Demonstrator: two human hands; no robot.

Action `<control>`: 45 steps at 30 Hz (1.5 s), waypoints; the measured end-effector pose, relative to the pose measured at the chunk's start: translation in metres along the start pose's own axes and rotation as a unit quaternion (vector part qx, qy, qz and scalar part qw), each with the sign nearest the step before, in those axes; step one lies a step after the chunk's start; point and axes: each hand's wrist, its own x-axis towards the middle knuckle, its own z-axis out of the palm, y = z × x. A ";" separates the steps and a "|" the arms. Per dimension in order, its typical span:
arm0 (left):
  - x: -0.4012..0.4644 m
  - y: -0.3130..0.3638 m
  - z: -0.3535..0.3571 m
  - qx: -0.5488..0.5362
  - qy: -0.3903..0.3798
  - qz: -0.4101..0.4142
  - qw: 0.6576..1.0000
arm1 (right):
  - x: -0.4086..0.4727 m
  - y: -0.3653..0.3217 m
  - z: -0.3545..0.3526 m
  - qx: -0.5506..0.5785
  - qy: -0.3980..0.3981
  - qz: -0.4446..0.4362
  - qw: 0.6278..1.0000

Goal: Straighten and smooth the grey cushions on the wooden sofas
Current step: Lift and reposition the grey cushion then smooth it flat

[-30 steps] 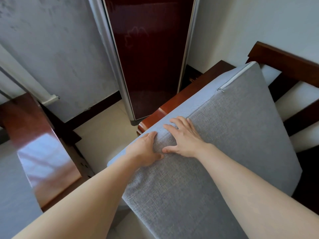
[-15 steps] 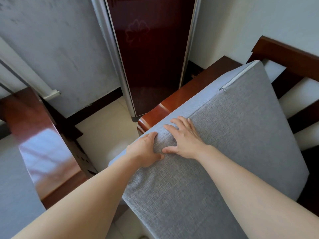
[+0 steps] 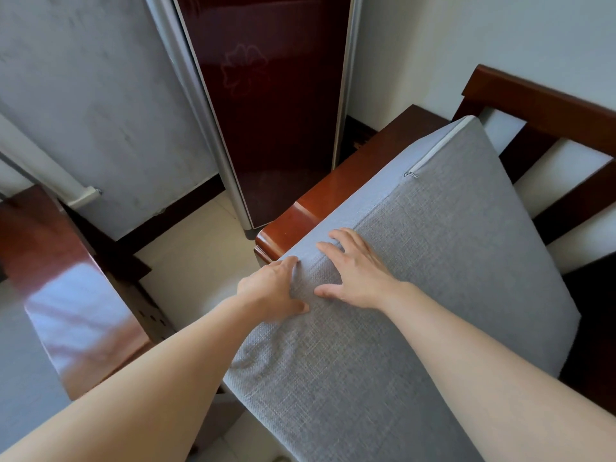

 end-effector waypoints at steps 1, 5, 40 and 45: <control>0.001 0.002 -0.001 0.006 -0.001 -0.001 1.000 | -0.002 0.001 -0.001 -0.007 -0.003 0.004 1.000; 0.005 0.010 -0.004 0.039 0.000 0.000 0.999 | -0.009 0.008 -0.002 -0.009 -0.011 0.018 1.000; 0.101 0.216 -0.026 0.180 0.102 0.187 0.960 | -0.065 0.166 -0.055 0.097 0.125 0.226 0.961; 0.155 0.249 -0.032 0.219 0.122 0.246 0.936 | -0.042 0.203 -0.055 0.122 0.156 0.277 0.940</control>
